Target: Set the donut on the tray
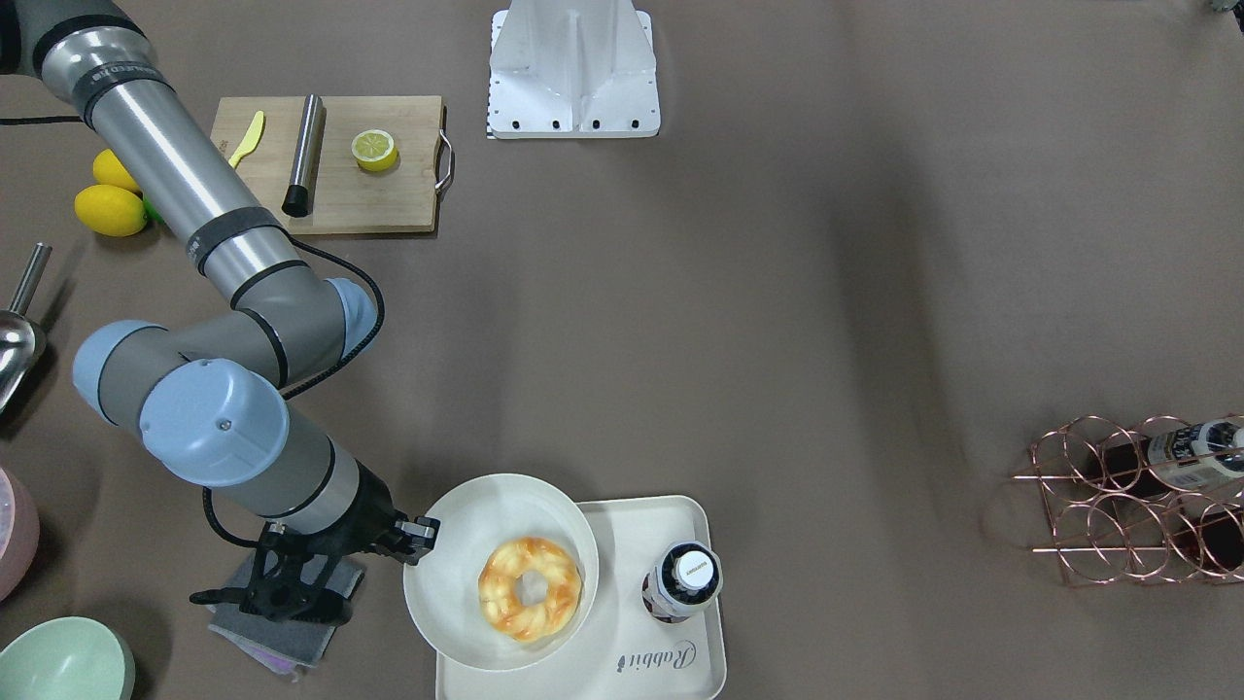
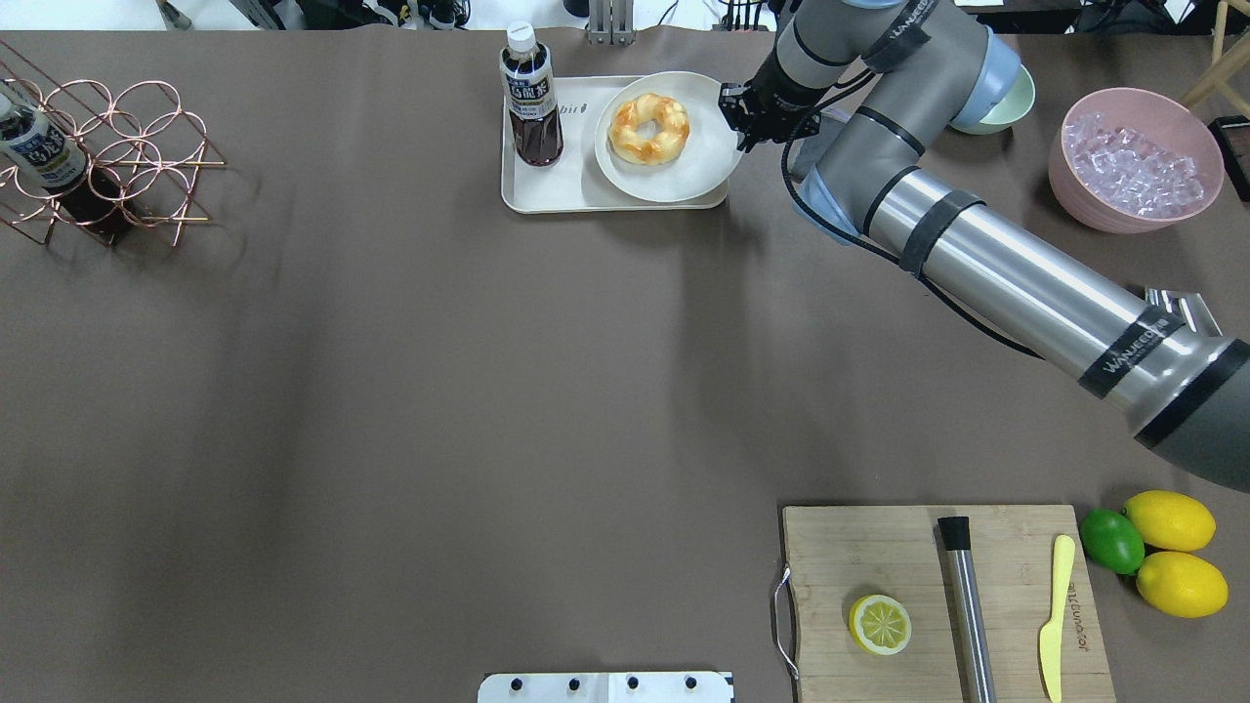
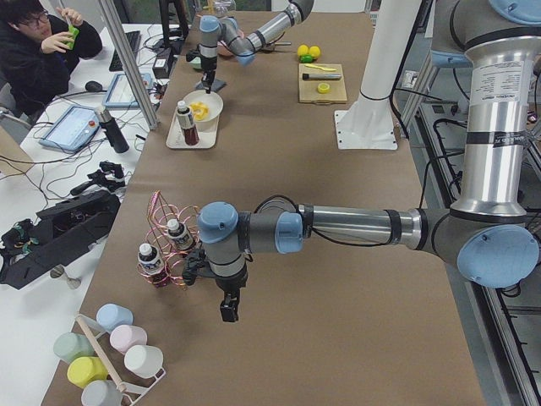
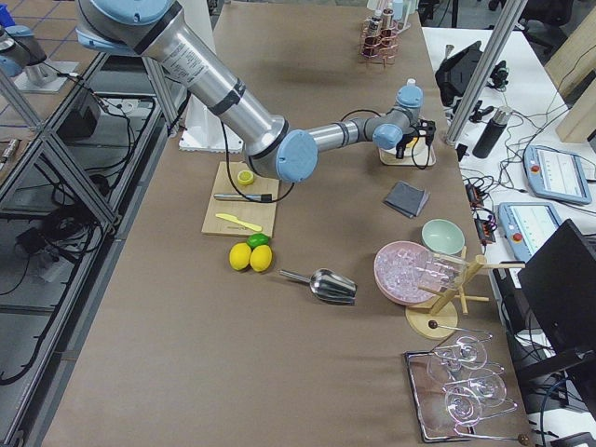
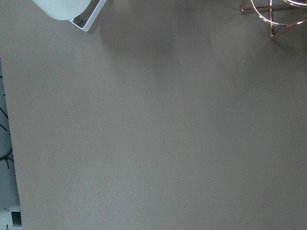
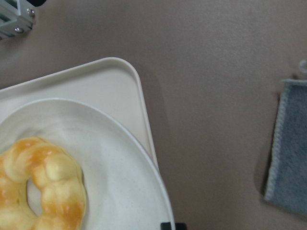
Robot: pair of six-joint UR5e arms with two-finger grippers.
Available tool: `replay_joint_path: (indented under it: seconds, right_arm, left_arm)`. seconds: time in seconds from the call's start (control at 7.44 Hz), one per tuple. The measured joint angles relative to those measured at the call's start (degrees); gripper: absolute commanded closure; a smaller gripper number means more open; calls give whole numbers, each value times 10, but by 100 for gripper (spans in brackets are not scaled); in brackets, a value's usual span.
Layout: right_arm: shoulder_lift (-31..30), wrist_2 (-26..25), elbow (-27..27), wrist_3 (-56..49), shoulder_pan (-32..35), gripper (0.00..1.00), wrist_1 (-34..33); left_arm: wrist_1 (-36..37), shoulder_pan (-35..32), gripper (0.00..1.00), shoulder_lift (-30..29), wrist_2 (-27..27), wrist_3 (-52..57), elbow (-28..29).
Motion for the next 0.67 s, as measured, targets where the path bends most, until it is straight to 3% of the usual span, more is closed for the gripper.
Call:
replay_joint_path:
  seconds: [0.27,0.54,0.67]
  right_arm:
    - [42,-26,-68,22,-10,100,41]
    - [57,-46,-87,35,-16,100,53]
    - [59,-53,-100,39,-17,54,71]
  left_arm:
    - [0,0,2,-2,1,0,1]
    - [1,0,2,-3,1,0,1]
    - [0,0,2,-4,1,0,1]
